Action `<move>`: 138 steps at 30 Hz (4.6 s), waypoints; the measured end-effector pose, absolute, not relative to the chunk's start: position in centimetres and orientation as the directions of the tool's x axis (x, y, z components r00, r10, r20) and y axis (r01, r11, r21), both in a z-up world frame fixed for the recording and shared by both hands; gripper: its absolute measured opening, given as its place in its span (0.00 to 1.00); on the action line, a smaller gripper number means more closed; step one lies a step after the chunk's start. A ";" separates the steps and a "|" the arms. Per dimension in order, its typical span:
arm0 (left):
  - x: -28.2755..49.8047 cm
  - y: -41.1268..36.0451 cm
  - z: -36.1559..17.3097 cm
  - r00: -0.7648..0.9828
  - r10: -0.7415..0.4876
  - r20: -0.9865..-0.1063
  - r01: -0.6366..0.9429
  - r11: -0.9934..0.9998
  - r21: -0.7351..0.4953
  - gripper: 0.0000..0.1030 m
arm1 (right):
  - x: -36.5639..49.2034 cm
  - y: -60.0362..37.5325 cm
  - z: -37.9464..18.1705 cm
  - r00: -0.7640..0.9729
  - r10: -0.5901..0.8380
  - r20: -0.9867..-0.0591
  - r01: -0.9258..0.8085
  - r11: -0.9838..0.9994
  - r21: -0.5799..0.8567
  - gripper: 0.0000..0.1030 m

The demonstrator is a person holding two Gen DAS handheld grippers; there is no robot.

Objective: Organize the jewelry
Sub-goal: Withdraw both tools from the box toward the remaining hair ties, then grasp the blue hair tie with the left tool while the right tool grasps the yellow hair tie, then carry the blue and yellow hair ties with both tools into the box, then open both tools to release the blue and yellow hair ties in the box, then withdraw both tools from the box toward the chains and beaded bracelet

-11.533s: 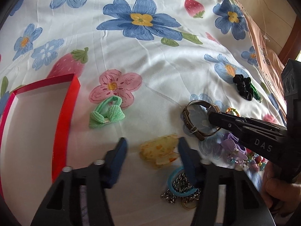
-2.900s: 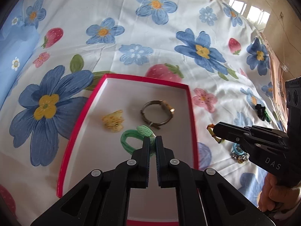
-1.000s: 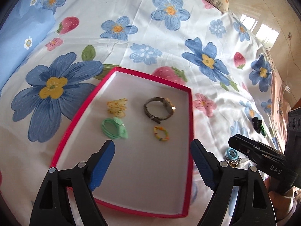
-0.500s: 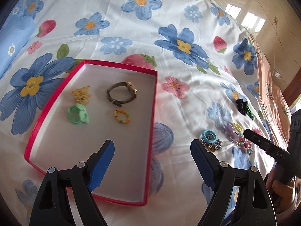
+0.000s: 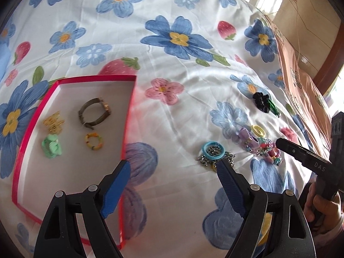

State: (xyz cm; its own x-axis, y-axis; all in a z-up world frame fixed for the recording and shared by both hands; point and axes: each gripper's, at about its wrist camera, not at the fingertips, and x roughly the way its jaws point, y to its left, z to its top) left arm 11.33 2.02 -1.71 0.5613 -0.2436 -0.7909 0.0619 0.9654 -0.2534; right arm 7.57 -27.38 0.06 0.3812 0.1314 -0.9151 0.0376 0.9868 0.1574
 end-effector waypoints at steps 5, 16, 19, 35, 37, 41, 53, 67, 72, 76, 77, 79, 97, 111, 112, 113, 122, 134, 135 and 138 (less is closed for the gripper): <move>13.5 0.1 -2.6 0.533 -0.255 -0.807 0.107 0.966 -0.235 0.71 | 8.5 -28.1 -0.3 0.374 0.109 -0.921 0.036 0.991 0.131 0.45; 18.6 -2.8 -5.6 0.454 -0.290 -0.843 0.164 0.957 -0.241 0.48 | 11.4 -29.5 -2.9 0.303 0.055 -0.952 0.030 0.997 0.067 0.28; 19.6 -3.6 -6.5 0.424 -0.304 -0.853 0.192 0.951 -0.244 0.35 | 12.1 -29.7 -3.8 0.278 0.048 -0.960 0.028 0.998 0.058 0.25; 18.4 -3.2 -6.0 0.459 -0.325 -0.827 0.217 0.944 -0.250 0.02 | 12.0 -28.4 -3.6 0.298 0.080 -0.951 0.005 0.996 0.085 0.03; 17.8 -2.4 -5.3 0.475 -0.326 -0.818 0.205 0.944 -0.257 0.02 | 12.0 -28.0 -3.1 0.309 0.099 -0.946 0.000 0.995 0.104 0.03; 16.3 -0.7 -4.1 0.506 -0.321 -0.800 0.169 0.947 -0.273 0.02 | 11.9 -26.3 -2.4 0.318 0.132 -0.939 -0.031 0.991 0.129 0.03; 11.9 4.3 -2.2 0.559 -0.282 -0.780 0.068 0.953 -0.296 0.02 | 11.1 -20.6 -2.4 0.287 0.226 -0.931 -0.129 0.972 0.196 0.03; 7.7 10.3 -0.7 0.610 -0.204 -0.766 -0.048 0.955 -0.293 0.02 | 10.9 -13.0 -2.3 0.236 0.335 -0.912 -0.256 0.927 0.275 0.03; 6.4 12.6 -0.6 0.617 -0.168 -0.769 -0.101 0.952 -0.289 0.02 | 11.0 -9.6 -2.6 0.210 0.371 -0.905 -0.311 0.902 0.298 0.03; 5.5 14.2 -0.7 0.618 -0.140 -0.773 -0.142 0.948 -0.285 0.02 | 11.2 -7.0 -3.0 0.185 0.393 -0.901 -0.354 0.881 0.312 0.03; 5.3 14.6 -0.8 0.618 -0.132 -0.775 -0.153 0.947 -0.284 0.02 | 11.3 -6.3 -3.3 0.176 0.398 -0.900 -0.364 0.876 0.317 0.03; 5.2 15.3 -1.0 0.617 -0.123 -0.777 -0.168 0.944 -0.283 0.02 | 11.4 -5.0 -3.7 0.163 0.406 -0.899 -0.377 0.868 0.323 0.03; 8.1 18.6 -4.6 0.566 -0.024 -0.824 -0.264 0.942 -0.209 0.02 | 12.8 0.9 -9.7 0.050 0.323 -0.945 -0.468 0.843 0.264 0.03; 9.8 18.3 -6.6 0.527 0.008 -0.850 -0.273 0.949 -0.160 0.03 | 13.0 1.6 -10.6 0.033 0.286 -0.958 -0.495 0.837 0.233 0.07; 9.8 18.4 -6.7 0.524 0.007 -0.852 -0.275 0.948 -0.161 0.03 | 13.0 1.6 -10.6 0.033 0.285 -0.958 -0.496 0.837 0.232 0.07; 9.8 18.4 -6.7 0.522 0.007 -0.853 -0.277 0.947 -0.161 0.04 | 13.0 1.6 -10.6 0.034 0.283 -0.958 -0.497 0.837 0.230 0.07; 10.0 18.4 -7.0 0.513 0.016 -0.858 -0.286 0.946 -0.154 0.13 | 13.0 1.7 -10.5 0.033 0.279 -0.960 -0.500 0.836 0.226 0.13; 7.9 18.6 -4.9 0.557 0.015 -0.830 -0.315 0.929 -0.195 0.38 | 12.7 0.4 -8.1 0.074 0.337 -0.939 -0.470 0.842 0.266 0.30; 7.6 18.5 -4.7 0.563 0.012 -0.826 -0.316 0.927 -0.202 0.42 | 12.6 0.1 -7.8 0.082 0.344 -0.935 -0.465 0.843 0.269 0.30; 6.6 18.2 -3.9 0.578 -0.002 -0.816 -0.316 0.921 -0.226 0.50 | 12.2 -1.1 -6.4 0.113 0.367 -0.923 -0.441 0.851 0.284 0.36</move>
